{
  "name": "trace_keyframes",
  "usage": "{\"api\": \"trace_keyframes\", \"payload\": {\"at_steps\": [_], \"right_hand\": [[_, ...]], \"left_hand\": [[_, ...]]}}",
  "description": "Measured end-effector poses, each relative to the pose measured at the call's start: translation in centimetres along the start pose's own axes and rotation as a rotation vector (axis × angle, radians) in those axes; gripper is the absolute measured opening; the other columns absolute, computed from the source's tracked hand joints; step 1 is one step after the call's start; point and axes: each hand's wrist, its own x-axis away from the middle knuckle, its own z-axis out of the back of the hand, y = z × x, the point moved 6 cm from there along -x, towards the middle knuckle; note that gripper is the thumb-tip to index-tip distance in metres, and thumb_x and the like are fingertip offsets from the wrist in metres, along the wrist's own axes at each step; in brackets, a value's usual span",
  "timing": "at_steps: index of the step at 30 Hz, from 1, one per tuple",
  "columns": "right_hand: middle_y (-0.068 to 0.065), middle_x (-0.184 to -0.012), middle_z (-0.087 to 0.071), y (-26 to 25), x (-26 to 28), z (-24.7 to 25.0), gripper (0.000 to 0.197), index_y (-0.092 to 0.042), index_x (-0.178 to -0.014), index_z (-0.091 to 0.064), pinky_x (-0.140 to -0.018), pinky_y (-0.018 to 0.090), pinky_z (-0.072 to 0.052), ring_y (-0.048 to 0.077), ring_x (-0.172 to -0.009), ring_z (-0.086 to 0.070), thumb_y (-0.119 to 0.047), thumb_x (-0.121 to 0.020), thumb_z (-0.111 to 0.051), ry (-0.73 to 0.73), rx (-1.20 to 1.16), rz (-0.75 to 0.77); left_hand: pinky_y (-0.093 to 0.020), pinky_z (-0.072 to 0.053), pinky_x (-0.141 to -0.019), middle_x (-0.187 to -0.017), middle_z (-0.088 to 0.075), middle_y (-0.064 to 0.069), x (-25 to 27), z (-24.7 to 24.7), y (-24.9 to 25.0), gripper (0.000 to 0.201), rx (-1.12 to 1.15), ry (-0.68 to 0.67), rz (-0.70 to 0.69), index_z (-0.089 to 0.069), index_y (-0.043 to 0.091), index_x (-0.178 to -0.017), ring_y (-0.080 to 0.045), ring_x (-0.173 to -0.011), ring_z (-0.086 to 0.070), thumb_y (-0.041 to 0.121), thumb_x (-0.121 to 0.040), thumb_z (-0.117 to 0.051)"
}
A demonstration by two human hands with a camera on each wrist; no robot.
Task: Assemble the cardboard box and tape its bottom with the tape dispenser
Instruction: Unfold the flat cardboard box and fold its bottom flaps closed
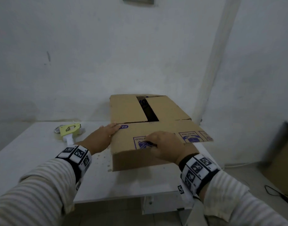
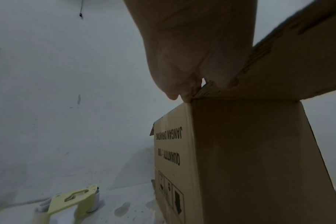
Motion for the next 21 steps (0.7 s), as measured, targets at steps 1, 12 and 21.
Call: {"api": "trace_keyframes", "payload": {"at_steps": [1,12,21], "right_hand": [[0.006,-0.11,-0.071,-0.3,-0.3,1.1,0.037,-0.017,-0.114,-0.068,-0.078,0.038,-0.056,0.026,-0.099,-0.065,-0.025,-0.086,-0.047,0.078,0.008,0.004],[0.017,-0.158,-0.017,3.2,-4.9,3.2,0.063,-0.003,-0.146,-0.032,-0.118,0.048,-0.015,0.029,-0.147,-0.007,-0.004,-0.083,-0.037,0.424,0.06,-0.177],[0.011,-0.156,-0.023,9.3,-9.0,-4.5,0.052,-0.014,-0.146,-0.03,-0.118,0.045,-0.02,0.032,-0.146,-0.018,-0.037,-0.1,-0.034,0.018,-0.046,-0.377]], "left_hand": [[-0.034,-0.022,-0.118,-0.157,-0.025,-0.006,0.0,0.5,0.2,0.053,0.05,0.024,0.002,-0.026,0.026,-0.148,-0.023,-0.139,-0.036,0.011,-0.099,-0.039],[-0.03,-0.036,-0.067,-0.097,-0.064,-0.014,-2.4,2.9,-0.5,0.041,0.333,0.325,0.374,-0.058,0.009,-0.103,-0.027,-0.082,-0.054,0.043,-0.098,-0.036],[-0.045,-0.043,-0.099,-0.142,-0.035,-0.014,-5.2,1.5,-1.5,0.059,0.525,0.436,0.568,-0.03,0.017,-0.141,-0.035,-0.124,-0.046,0.024,-0.09,-0.057]]}}
